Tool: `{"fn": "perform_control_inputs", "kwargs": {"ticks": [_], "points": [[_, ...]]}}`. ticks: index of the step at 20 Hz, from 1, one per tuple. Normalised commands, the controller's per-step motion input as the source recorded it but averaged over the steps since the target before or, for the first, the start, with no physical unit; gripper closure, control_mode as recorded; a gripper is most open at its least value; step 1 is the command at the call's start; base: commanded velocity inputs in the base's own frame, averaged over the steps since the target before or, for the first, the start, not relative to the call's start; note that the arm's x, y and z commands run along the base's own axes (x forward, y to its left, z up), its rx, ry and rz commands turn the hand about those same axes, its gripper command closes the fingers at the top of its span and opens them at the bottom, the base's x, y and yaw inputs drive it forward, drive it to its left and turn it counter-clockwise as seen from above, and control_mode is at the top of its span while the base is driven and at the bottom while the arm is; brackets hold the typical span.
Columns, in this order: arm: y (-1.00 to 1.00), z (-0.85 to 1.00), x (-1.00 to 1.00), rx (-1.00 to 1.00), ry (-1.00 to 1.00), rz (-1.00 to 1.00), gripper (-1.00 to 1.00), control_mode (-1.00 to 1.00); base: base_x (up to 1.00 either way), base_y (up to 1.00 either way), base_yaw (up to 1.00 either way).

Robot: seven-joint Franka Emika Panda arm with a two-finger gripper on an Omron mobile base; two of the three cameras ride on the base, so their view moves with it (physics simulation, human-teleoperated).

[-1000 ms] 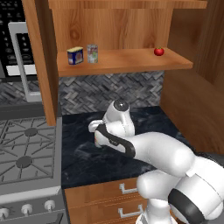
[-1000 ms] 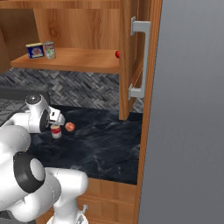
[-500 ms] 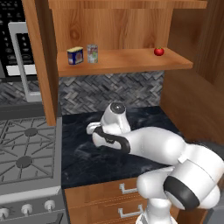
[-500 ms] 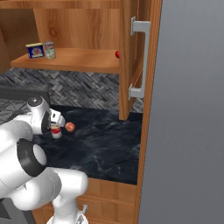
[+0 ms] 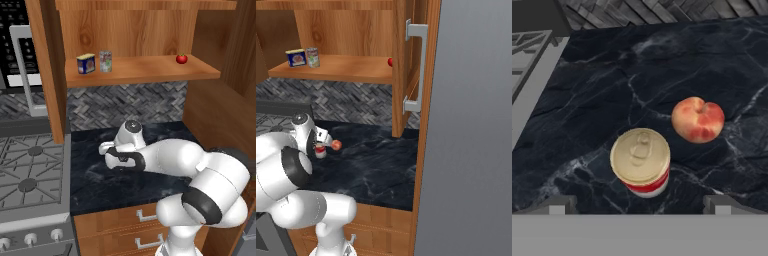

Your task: Pick the cans from the counter and place them in their designated side in the cabinet.

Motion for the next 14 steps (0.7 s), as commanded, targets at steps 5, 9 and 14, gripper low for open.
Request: {"fn": "perform_control_inputs", "kwargs": {"ticks": [5, 9, 14], "points": [[0.04, -0.21, 0.17, 0.00, 0.00, 0.00, -1.00, -1.00, 0.00, 0.00, 0.00], [0.05, -0.19, 0.16, 0.00, 0.00, 0.00, -1.00, -1.00, 0.00, 0.00, 0.00], [0.06, -0.19, 0.17, 0.00, 0.00, 0.00, -1.00, -1.00, 0.00, 0.00, 0.00]]}}
